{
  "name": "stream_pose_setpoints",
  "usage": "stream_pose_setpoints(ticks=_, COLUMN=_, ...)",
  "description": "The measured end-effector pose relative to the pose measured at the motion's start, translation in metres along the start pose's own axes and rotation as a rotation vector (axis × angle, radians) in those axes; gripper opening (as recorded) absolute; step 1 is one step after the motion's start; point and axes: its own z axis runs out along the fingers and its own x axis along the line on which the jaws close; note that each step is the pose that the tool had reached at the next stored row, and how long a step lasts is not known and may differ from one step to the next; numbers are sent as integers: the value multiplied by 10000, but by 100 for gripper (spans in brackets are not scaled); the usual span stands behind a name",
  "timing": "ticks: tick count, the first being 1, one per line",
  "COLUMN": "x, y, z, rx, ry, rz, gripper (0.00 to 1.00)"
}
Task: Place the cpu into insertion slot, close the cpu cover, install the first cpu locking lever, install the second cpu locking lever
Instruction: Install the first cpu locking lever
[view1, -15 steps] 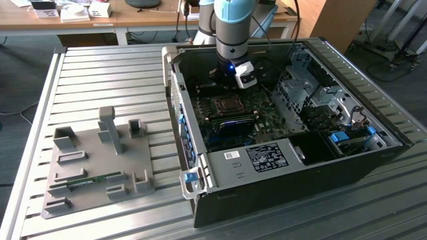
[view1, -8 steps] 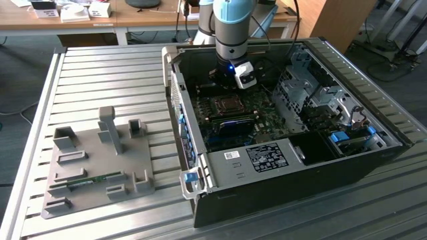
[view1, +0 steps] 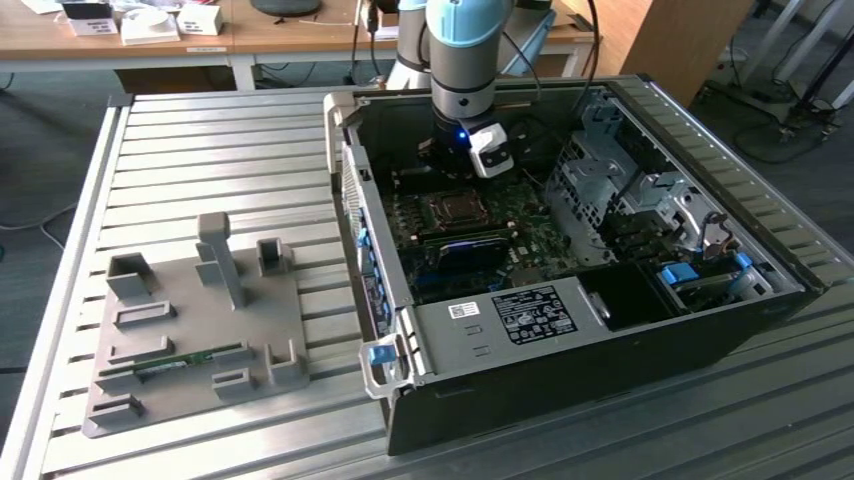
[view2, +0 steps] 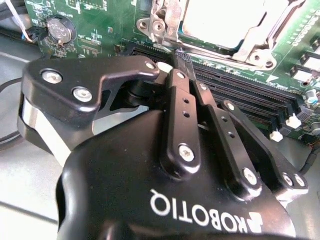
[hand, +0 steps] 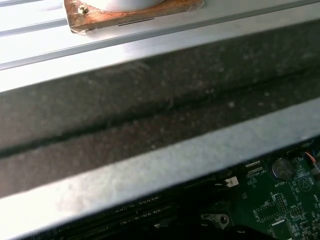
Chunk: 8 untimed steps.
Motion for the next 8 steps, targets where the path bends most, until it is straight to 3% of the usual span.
stream_pose_setpoints(ticks=8, x=6, y=-5, z=7, rx=13, ry=-28, rz=-9, gripper=11)
